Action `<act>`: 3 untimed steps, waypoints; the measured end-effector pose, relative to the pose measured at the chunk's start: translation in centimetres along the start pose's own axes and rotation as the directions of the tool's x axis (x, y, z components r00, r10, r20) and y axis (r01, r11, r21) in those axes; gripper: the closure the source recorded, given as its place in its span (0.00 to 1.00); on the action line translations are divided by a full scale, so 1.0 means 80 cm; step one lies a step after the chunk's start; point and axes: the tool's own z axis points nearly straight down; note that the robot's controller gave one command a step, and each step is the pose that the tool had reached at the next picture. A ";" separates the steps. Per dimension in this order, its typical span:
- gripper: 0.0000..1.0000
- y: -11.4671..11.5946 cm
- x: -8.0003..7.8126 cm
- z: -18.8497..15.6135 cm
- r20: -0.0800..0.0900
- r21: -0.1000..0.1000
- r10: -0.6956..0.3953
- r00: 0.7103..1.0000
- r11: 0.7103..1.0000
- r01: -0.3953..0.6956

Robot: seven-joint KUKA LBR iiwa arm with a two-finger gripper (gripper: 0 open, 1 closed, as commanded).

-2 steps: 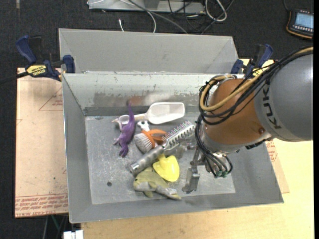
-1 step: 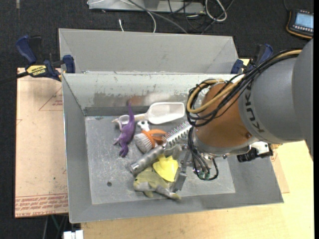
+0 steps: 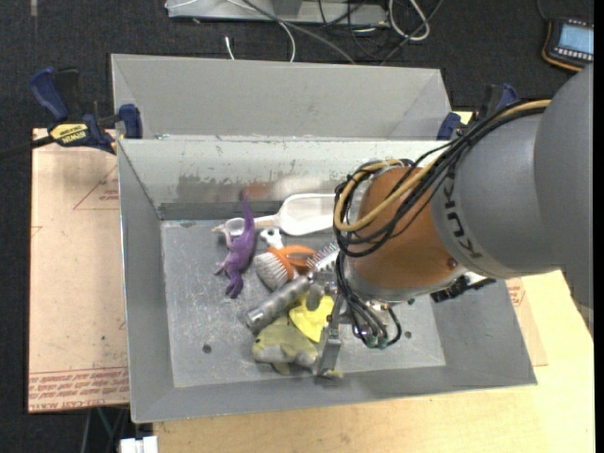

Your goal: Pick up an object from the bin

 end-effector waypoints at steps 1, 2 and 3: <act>0.00 0.016 -0.004 0.037 -0.002 0.001 0.263 0.965 0.965 -0.263; 1.00 0.045 -0.013 0.043 0.001 0.000 -0.078 0.997 0.997 0.078; 1.00 0.045 -0.013 0.043 0.001 0.000 -0.078 0.997 0.997 0.078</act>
Offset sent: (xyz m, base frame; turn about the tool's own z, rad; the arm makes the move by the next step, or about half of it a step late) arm 0.0135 0.0342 -0.0338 -0.0790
